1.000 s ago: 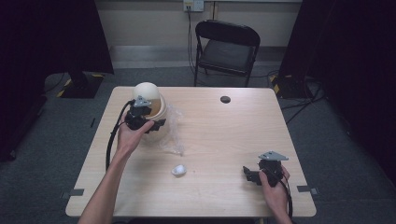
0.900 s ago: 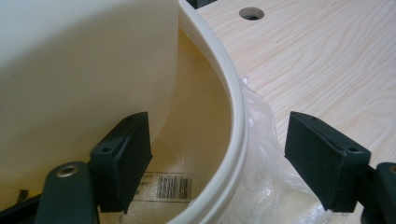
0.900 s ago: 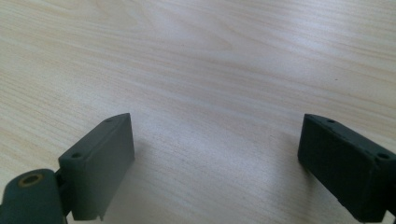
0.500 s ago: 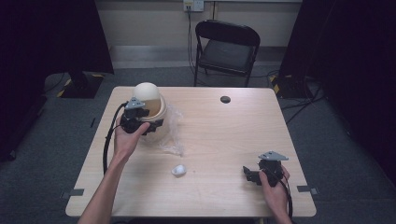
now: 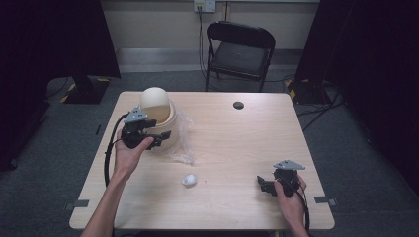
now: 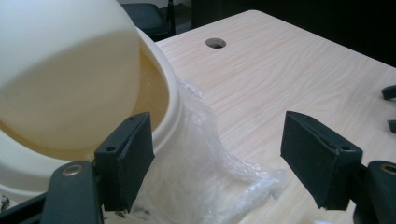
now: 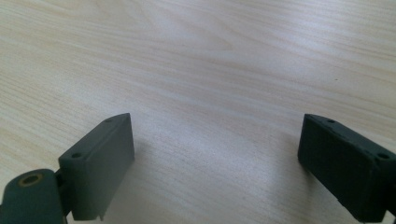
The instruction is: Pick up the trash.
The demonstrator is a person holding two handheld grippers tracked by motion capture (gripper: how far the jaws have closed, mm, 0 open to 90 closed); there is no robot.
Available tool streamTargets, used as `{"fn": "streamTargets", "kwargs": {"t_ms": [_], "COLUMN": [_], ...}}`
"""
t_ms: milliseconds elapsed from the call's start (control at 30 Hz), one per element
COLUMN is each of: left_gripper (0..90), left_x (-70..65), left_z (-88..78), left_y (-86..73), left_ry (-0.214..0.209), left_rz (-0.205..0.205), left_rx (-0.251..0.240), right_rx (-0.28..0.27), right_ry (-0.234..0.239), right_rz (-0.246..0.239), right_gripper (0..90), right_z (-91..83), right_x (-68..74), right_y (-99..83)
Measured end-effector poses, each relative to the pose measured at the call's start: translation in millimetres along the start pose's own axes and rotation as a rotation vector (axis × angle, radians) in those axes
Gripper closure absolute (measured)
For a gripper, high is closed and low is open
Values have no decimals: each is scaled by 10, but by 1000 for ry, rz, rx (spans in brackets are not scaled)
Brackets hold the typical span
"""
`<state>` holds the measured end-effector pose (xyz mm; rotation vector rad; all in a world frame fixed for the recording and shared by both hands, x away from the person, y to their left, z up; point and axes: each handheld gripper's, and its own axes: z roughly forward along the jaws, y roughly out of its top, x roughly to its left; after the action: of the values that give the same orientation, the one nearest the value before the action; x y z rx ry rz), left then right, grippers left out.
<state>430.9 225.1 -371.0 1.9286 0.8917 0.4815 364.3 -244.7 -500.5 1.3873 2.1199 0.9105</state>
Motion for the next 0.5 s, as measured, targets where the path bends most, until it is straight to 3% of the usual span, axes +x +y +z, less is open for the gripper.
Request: {"fn": "streamTargets", "kwargs": {"t_ms": [300, 500], "left_gripper": [256, 256], "left_x": [-180, -217], "left_z": [-59, -41], "left_y": [-285, -451], "left_ry": [-3, -13], "left_rz": [28, -3], "left_rx": [30, 45], "right_rx": [0, 0], "right_ry": [0, 0], "right_rz": [0, 0], "right_gripper": [99, 98], "right_z": [0, 0], "right_x": [1, 0], "right_y": [0, 0]}}
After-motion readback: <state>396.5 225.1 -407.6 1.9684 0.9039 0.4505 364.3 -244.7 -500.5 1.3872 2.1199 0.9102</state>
